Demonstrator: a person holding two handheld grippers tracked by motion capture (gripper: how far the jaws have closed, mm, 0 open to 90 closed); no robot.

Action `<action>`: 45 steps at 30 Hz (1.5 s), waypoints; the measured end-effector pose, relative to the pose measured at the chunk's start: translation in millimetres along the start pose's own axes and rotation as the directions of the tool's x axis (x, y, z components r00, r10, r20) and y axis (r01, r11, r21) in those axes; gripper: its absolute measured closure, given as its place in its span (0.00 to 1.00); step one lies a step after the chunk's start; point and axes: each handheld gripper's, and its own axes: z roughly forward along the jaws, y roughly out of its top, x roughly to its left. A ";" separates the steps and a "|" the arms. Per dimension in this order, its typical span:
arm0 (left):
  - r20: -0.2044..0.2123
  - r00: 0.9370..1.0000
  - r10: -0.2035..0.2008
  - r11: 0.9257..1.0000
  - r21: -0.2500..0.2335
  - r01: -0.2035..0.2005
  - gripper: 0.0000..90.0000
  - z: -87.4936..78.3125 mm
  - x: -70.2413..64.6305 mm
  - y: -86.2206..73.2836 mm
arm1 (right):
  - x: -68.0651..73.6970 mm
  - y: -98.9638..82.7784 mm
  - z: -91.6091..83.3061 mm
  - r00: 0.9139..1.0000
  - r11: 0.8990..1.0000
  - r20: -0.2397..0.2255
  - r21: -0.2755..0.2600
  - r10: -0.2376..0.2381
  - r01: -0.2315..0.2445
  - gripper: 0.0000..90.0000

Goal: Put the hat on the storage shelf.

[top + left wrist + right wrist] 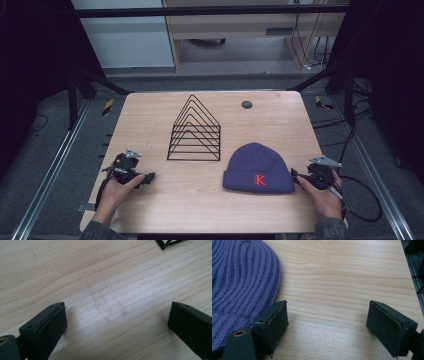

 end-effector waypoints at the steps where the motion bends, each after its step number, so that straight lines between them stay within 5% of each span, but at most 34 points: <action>1: 0.000 1.000 -0.001 1.000 -0.001 0.001 0.01 0.2 -0.3 -0.1 | 0.0 0.0 0.0 1.000 1.000 0.000 0.000 0.000 0.000 0.19; 8: 0.003 1.000 0.004 1.000 -0.004 -0.004 0.00 0.7 -2.2 -0.7 | -1.9 2.0 -4.1 1.000 1.000 0.013 0.024 0.005 -0.006 0.19; 10: 0.002 1.000 0.004 1.000 -0.008 -0.004 0.00 1.1 -3.2 -0.7 | -2.1 5.2 -11.8 1.000 1.000 0.023 -0.014 0.012 -0.012 0.18; 15: 0.001 1.000 0.005 1.000 -0.025 -0.005 0.00 0.6 -3.9 -3.3 | 6.9 20.2 -21.4 0.999 0.998 0.011 -0.054 -0.035 0.035 0.13; 18: -0.001 1.000 0.005 1.000 -0.025 -0.005 0.00 0.8 -4.5 -3.2 | 23.4 44.9 -29.8 0.996 0.994 -0.022 -0.071 -0.088 0.086 0.18; 20: 0.001 1.000 0.003 1.000 -0.028 -0.003 0.00 0.8 -4.8 -3.4 | 35.4 60.7 -32.9 0.990 0.989 -0.048 -0.071 -0.134 0.130 0.23; 22: 0.002 1.000 0.009 1.000 -0.024 -0.009 0.00 0.5 -4.7 -3.4 | 59.7 93.3 -30.9 0.969 0.974 -0.096 -0.036 -0.226 0.224 0.28; 26: 0.004 1.000 0.011 1.000 -0.021 -0.011 0.00 0.4 -4.7 -3.3 | 76.7 118.4 -22.5 0.953 0.964 -0.148 -0.021 -0.265 0.265 0.34; 27: 0.004 1.000 0.006 1.000 -0.020 -0.006 0.00 0.5 -5.1 -3.1 | 88.1 131.9 -10.1 0.938 0.952 -0.173 0.009 -0.301 0.307 0.38; 32: 0.008 1.000 0.012 1.000 -0.018 -0.012 0.00 1.0 -5.1 -2.2 | 96.4 143.4 11.7 0.926 0.943 -0.217 0.056 -0.308 0.327 0.46; 36: 0.011 1.000 0.014 1.000 -0.021 -0.014 0.00 1.4 -5.3 -2.0 | 94.9 142.8 40.4 0.931 0.941 -0.236 0.125 -0.279 0.314 0.49; 39: 0.007 1.000 0.012 1.000 -0.024 -0.012 0.00 1.4 -6.0 -2.4 | 94.7 140.0 47.9 0.938 0.951 -0.246 0.130 -0.242 0.279 0.51; 45: 0.014 1.000 0.018 1.000 -0.021 -0.018 0.00 1.8 -6.4 -1.4 | 98.0 134.2 64.4 0.940 0.941 -0.247 0.187 -0.234 0.283 0.50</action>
